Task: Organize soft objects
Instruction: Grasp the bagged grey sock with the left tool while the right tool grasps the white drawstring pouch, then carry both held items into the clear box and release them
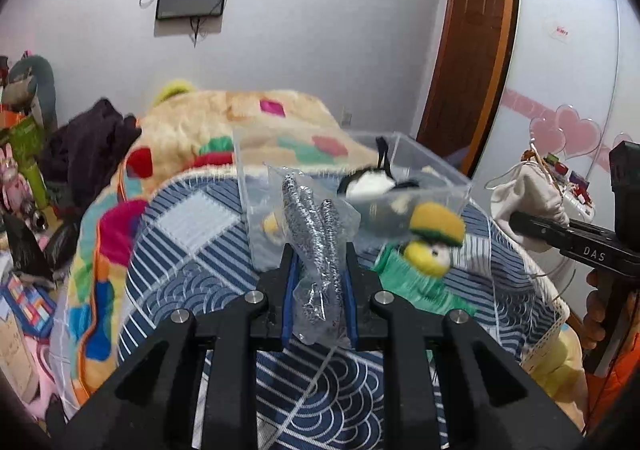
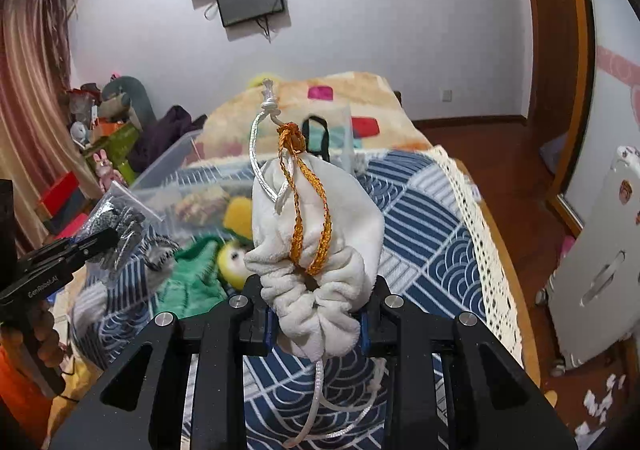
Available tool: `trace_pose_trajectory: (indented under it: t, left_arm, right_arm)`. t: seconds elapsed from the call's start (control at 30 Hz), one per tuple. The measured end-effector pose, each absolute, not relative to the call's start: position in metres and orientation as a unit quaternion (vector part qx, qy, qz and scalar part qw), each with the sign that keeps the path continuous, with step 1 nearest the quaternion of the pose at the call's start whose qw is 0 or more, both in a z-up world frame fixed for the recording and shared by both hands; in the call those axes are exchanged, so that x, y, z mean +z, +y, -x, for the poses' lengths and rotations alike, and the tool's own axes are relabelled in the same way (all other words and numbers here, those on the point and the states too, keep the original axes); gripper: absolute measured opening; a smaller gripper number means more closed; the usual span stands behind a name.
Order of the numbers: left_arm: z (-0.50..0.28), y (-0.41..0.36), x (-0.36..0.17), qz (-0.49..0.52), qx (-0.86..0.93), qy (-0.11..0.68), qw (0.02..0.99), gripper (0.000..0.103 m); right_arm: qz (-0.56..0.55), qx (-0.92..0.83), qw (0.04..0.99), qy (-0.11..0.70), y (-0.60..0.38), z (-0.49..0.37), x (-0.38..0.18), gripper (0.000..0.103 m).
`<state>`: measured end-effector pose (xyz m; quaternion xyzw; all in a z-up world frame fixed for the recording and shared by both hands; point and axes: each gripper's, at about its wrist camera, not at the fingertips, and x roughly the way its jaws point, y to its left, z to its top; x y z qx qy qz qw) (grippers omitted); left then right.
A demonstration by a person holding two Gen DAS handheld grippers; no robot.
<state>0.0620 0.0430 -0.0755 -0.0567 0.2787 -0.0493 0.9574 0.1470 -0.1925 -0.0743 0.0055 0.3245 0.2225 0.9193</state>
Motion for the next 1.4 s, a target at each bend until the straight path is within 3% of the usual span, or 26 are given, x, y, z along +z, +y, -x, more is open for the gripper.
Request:
trace_pose_trajectory:
  t: [0.33, 0.67, 1.4]
  left_arm:
    - [-0.078, 0.044, -0.040, 0.048, -0.042, 0.230, 0.971, 0.020]
    - [-0.117, 0.050, -0.038, 0.063, -0.044, 0.233, 0.969, 0.020]
    - [-0.195, 0.049, -0.081, 0.051, -0.032, 0.322, 0.945, 0.020]
  right_arm:
    - [-0.004, 0.251, 0.931, 0.264, -0.165, -0.160, -0.039, 0.027]
    - [0.009, 0.278, 0.932, 0.233, -0.124, -0.184, -0.021, 0.027]
    - [0.072, 0.305, 0.877, 0.364, -0.062, -0.241, -0.074, 0.027]
